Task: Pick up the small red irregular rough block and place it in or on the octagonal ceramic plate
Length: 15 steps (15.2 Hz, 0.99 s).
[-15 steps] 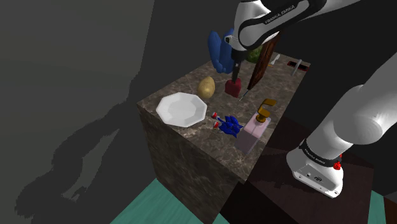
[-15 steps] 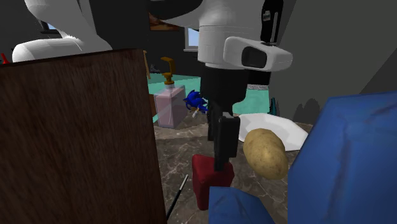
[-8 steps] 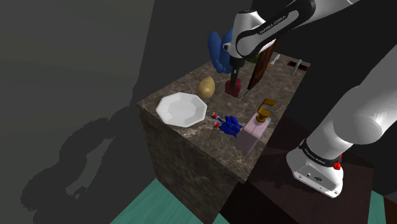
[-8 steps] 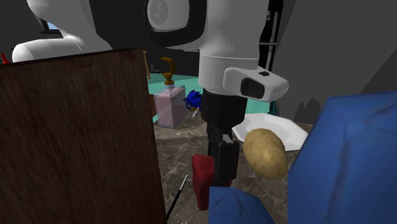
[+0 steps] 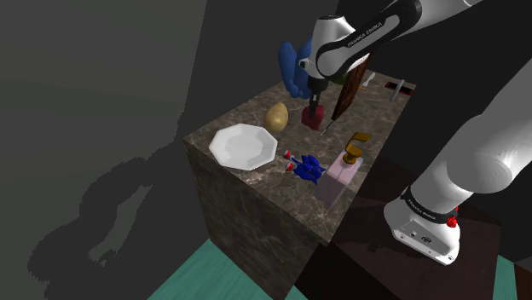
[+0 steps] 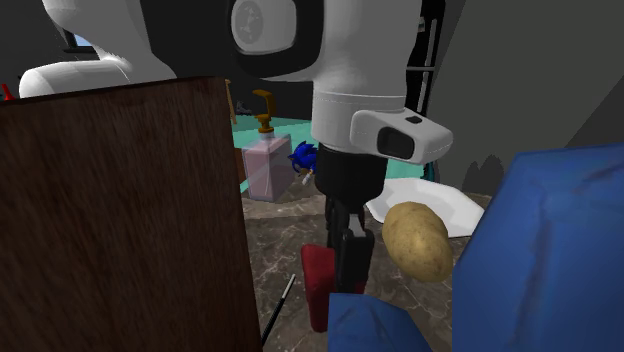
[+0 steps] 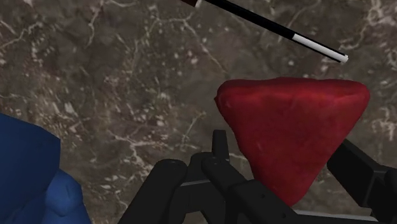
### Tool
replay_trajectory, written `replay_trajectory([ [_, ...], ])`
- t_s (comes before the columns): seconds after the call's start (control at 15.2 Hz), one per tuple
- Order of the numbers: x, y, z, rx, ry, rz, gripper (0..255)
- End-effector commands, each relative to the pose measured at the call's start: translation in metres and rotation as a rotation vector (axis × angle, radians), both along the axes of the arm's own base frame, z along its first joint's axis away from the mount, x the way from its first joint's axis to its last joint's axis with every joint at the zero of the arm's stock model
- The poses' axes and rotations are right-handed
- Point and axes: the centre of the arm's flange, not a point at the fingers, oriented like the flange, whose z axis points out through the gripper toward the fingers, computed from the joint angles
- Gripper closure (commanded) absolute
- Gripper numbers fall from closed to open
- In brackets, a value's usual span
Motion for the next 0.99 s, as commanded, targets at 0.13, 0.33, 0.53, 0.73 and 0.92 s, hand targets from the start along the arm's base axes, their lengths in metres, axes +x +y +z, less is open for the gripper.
replay_trajectory([
  [0.13,0.000,0.000,0.000,0.000,0.001,0.000,255],
  [0.33,-0.001,0.001,0.001,0.000,0.001,0.000,255],
  [0.53,0.000,0.000,-0.001,0.000,0.001,0.000,255],
  [0.73,0.000,0.000,0.015,0.000,0.001,0.000,255],
  [0.92,0.000,0.000,0.031,0.000,0.001,0.000,255],
])
